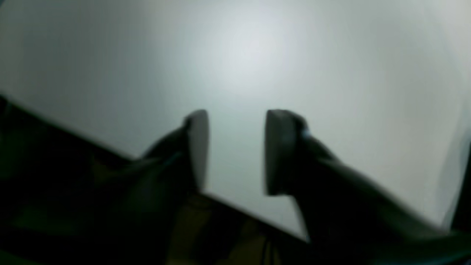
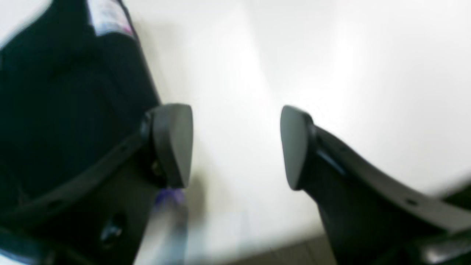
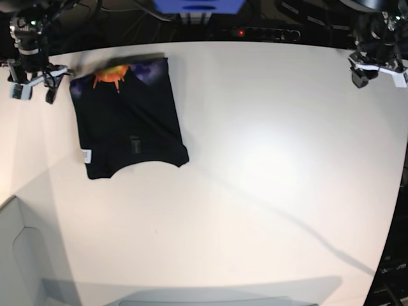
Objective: Fold the T-shirt properly
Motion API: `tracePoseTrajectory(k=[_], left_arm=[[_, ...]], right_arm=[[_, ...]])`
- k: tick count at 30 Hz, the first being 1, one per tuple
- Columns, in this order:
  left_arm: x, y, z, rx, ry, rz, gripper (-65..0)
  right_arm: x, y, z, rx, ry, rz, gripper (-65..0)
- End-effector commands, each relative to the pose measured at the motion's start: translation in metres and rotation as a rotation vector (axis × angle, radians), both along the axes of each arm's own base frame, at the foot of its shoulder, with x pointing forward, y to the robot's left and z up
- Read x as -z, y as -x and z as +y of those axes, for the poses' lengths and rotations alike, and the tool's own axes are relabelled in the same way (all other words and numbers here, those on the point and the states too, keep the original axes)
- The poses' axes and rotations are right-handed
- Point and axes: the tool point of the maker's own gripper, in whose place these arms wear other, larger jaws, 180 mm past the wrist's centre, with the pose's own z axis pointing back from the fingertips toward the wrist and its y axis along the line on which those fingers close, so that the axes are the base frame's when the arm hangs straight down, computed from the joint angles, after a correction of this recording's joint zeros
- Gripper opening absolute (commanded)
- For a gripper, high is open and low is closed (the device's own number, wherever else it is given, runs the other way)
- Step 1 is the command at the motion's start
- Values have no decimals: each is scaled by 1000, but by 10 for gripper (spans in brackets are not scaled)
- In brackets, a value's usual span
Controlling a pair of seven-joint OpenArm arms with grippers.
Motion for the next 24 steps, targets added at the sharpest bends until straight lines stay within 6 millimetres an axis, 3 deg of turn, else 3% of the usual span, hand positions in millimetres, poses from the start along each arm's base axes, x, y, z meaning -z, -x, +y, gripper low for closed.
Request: tracePoseTrajectory(k=[1,3,4,8,10,13,17,19,21,24], left_arm=[[-3,12,-1,-3,-7,18,-498],[0,40,8,-39,-24,83,-622],[0,52,14,-55,-41,111,-650],[4,99,22,-126,-49,211,-648],[16,124,25,-150,-64,293,-650],[64,156,13,-104,-89,461,-650],[139,171,-11,25,-134,599,-650],[173,170,-19,81,-173,606,-650],[202,162,-26,123,-203,585,-650],[246,162,-43,186,-203,611,-650]], right_arm=[[-4,19,-9,15,33,43,-277],[7,62,-18,57,37,177,-323],[11,78,-21,67,38,225,-358],[21,132,-21,80,28,388,-551],[30,156,-15,76,1,469,-650],[64,175,12,24,-116,554,-650],[116,186,56,-33,-283,567,-650],[140,173,79,-85,-339,509,-650],[167,172,109,-128,-412,484,-650],[204,173,138,-196,-483,494,-650]])
